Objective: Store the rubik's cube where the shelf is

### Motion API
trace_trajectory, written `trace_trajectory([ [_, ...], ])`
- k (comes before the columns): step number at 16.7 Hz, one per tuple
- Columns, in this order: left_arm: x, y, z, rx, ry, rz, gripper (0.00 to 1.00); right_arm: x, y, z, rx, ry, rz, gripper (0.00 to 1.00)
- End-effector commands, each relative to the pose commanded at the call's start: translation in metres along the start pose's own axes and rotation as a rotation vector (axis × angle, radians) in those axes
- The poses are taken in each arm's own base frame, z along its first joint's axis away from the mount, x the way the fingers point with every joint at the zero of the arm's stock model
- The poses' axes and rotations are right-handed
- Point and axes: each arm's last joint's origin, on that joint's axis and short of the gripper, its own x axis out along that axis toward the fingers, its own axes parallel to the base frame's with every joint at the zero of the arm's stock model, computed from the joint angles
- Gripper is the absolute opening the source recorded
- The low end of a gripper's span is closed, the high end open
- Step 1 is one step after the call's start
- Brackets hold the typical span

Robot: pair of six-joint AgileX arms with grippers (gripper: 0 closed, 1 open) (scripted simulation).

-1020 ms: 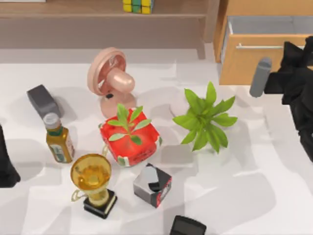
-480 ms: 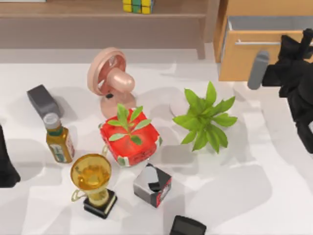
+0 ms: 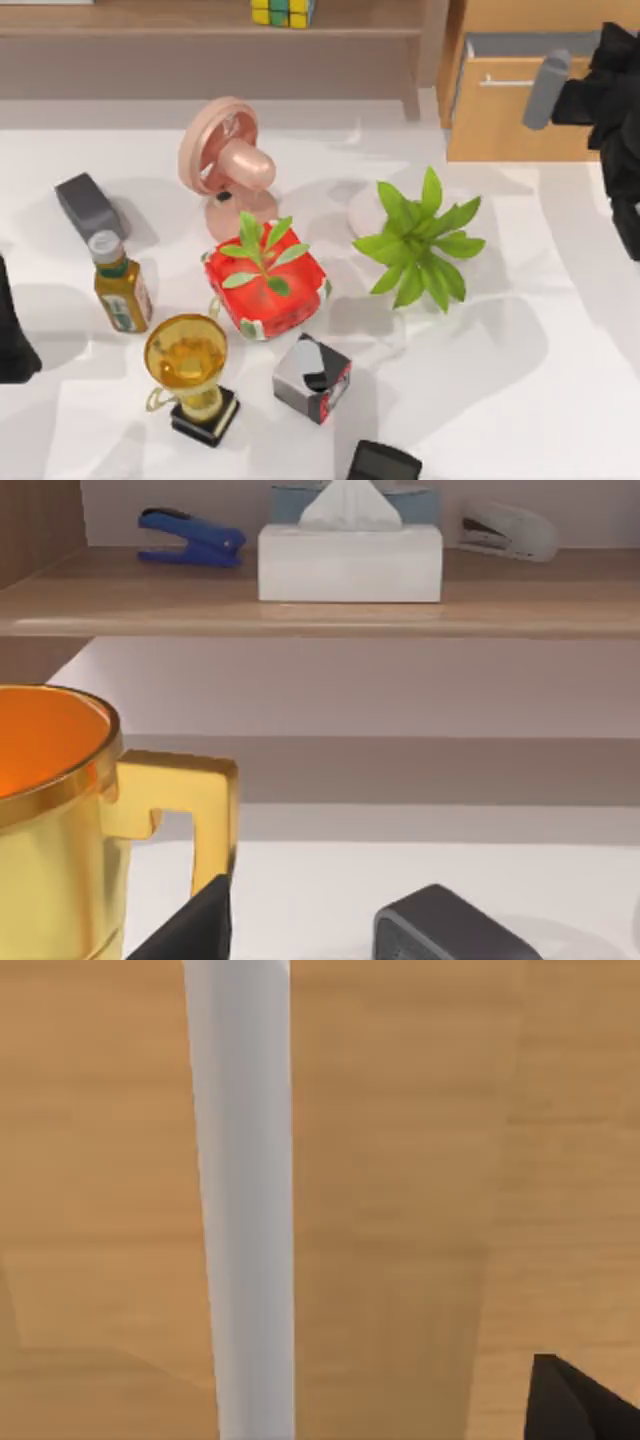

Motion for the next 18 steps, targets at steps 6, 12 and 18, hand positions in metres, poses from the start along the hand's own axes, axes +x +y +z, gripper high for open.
trace_trajectory([
  [6,0.000,0.000,0.000,0.000,0.000,0.000,1.00,0.015,0.017,0.010,-0.004,-0.050,0.065,0.00],
  [12,0.000,0.000,0.000,0.000,0.000,0.000,1.00,0.018,0.018,0.019,0.004,-0.091,0.065,0.00],
  [18,0.000,0.000,0.000,0.000,0.000,0.000,1.00,0.018,0.018,0.019,0.004,-0.091,0.065,0.38],
])
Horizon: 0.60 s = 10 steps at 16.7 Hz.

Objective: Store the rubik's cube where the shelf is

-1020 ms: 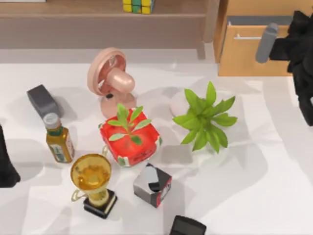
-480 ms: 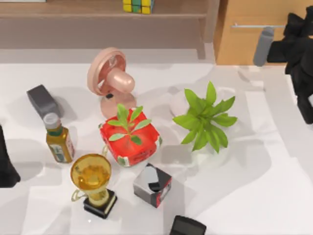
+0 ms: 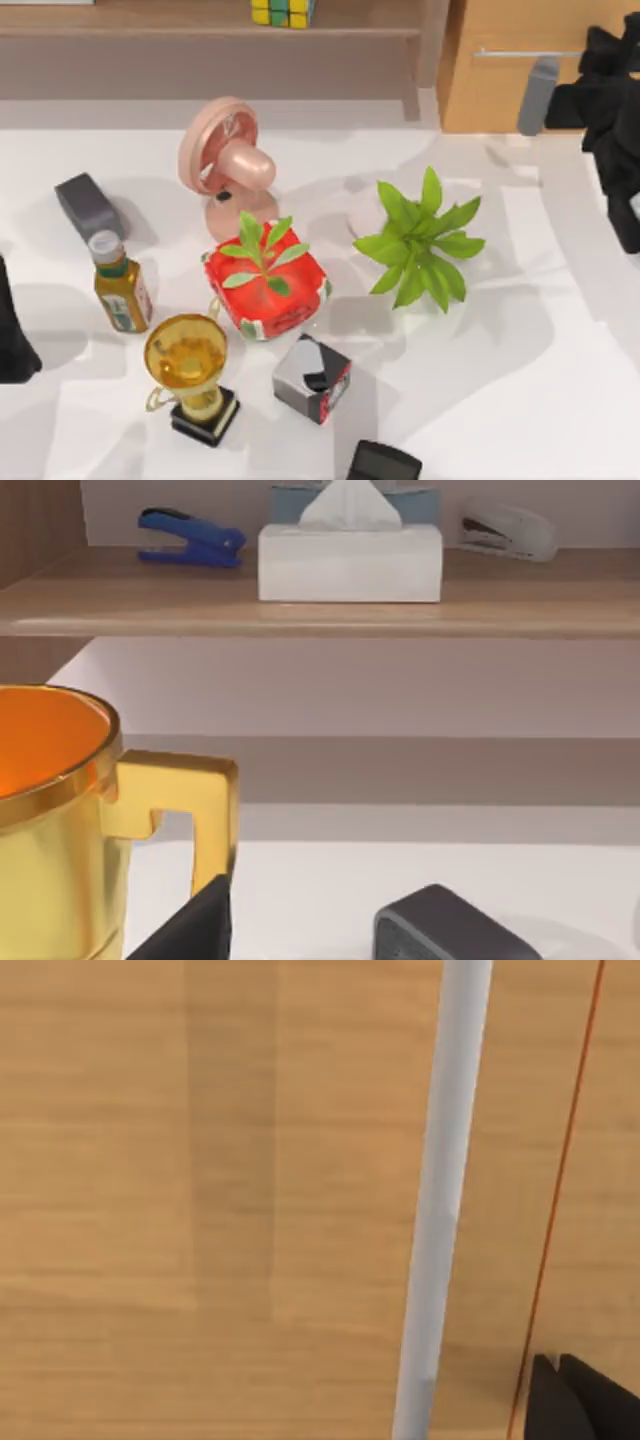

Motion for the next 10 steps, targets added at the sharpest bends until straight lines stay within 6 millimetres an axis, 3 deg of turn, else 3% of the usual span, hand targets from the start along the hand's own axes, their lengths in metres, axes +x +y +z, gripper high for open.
trace_trajectory([
  [8,0.0000,0.0000,0.0000,0.000,0.000,0.000,1.00,0.0000,0.0000,0.0000,0.000,0.000,0.000,0.98],
  [10,0.0000,0.0000,0.0000,0.000,0.000,0.000,1.00,0.0000,0.0000,0.0000,0.000,0.000,0.000,1.00],
])
